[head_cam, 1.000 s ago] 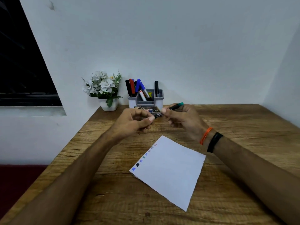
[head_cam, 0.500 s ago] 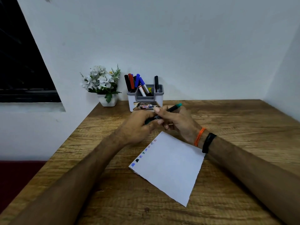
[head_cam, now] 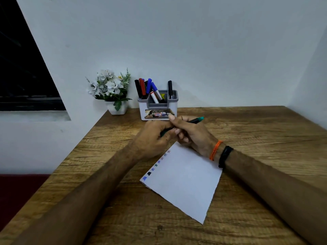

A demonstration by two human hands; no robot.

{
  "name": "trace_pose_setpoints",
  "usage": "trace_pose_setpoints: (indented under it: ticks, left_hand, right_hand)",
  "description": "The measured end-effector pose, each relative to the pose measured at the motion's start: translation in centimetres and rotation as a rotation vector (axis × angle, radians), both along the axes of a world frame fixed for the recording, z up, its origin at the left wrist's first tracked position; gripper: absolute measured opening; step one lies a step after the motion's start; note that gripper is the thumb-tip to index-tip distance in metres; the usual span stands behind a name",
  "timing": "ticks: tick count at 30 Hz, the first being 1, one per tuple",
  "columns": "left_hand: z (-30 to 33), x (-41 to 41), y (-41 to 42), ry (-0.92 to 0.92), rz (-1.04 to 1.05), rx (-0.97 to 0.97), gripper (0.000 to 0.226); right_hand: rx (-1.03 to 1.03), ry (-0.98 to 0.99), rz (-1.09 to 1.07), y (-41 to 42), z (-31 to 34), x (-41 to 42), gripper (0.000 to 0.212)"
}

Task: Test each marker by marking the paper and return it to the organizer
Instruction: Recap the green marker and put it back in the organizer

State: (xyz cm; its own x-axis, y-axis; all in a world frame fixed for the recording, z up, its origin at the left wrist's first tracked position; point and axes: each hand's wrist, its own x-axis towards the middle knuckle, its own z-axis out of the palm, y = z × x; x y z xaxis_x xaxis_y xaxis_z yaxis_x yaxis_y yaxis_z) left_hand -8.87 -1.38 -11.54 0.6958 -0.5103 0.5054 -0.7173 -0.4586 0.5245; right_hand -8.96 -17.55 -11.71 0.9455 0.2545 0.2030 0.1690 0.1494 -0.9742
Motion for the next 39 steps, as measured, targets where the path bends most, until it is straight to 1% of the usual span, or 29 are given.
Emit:
trace_pose_setpoints:
  ticks: [3, 6, 9, 14, 19, 21, 23, 25, 27, 30, 32, 34, 37, 39]
  left_hand:
    - [-0.2, 0.0, -0.2, -0.017, -0.008, -0.004, 0.024]
    - [-0.3, 0.1, -0.2, -0.005, -0.016, -0.006, 0.023]
    - [-0.1, 0.0, -0.2, 0.045, -0.042, -0.014, 0.023]
    - [-0.3, 0.4, -0.3, 0.114, -0.084, -0.032, 0.023]
    - [0.0, 0.5, 0.0, 0.168, -0.12, -0.062, 0.02]
    - [0.2, 0.7, 0.4, 0.211, -0.094, -0.059, 0.021]
    - [0.3, 1.1, 1.2, 0.272, 0.009, -0.026, 0.028]
    - [0.3, 1.6, 2.1, 0.306, 0.128, 0.044, 0.029]
    - [0.2, 1.8, 2.6, 0.337, 0.18, 0.087, 0.023]
    - [0.3, 1.8, 2.8, 0.346, 0.201, 0.12, 0.016]
    - [0.3, 1.9, 3.0, 0.359, 0.198, 0.128, 0.013]
    - [0.3, 2.0, 3.0, 0.366, 0.195, 0.137, 0.012]
    - [-0.1, 2.1, 2.7, 0.357, 0.194, 0.153, 0.011]
    - [-0.3, 2.1, 2.6, 0.341, 0.181, 0.171, 0.014]
  right_hand:
    - [0.037, 0.047, 0.019, 0.4, -0.3, 0.0, 0.04]
    - [0.043, 0.057, 0.018, 0.4, -0.3, 0.1, 0.037]
    - [0.047, 0.048, 0.02, 0.4, -0.1, 0.0, 0.032]
    - [0.041, 0.017, 0.023, 0.0, 0.3, 0.0, 0.03]
    - [-0.035, -0.06, 0.02, -0.4, 0.4, 0.2, 0.032]
    - [-0.06, -0.096, -0.019, -0.6, 0.5, 0.4, 0.03]
    - [-0.052, -0.11, -0.061, -1.0, 0.7, 0.7, 0.024]
    - [-0.039, -0.081, -0.071, -1.5, 1.0, 0.7, 0.02]
    - [-0.05, -0.01, -0.045, -1.9, 1.4, 0.5, 0.027]
    - [-0.097, 0.048, 0.039, -2.1, 2.0, -0.1, 0.036]
    - [-0.13, 0.076, 0.07, -2.1, 2.0, -0.4, 0.037]
    - [-0.157, 0.078, 0.05, -2.2, 1.7, -0.9, 0.032]
    - [-0.19, 0.038, -0.027, -2.3, 0.6, -1.9, 0.018]
    - [-0.197, 0.049, -0.06, -2.3, 0.0, -2.4, 0.015]
